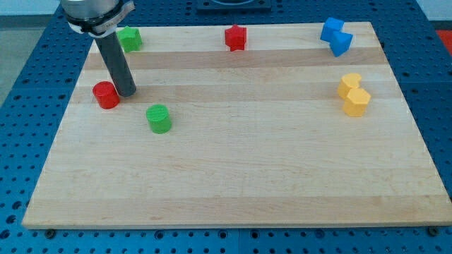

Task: Slide the green circle towards the bottom of the hexagon

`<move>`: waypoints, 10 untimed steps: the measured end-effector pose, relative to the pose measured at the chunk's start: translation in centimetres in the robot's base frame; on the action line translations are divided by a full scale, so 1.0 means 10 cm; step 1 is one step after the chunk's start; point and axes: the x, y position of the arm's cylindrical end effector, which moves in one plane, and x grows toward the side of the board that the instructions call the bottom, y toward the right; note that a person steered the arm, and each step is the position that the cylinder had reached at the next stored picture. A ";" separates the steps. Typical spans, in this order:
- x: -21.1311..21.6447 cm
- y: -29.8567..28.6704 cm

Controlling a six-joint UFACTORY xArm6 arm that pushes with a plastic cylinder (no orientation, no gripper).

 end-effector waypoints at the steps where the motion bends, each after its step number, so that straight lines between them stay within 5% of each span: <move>1: 0.09 0.16; 5: 0.81 0.21; 10: 0.34 1.36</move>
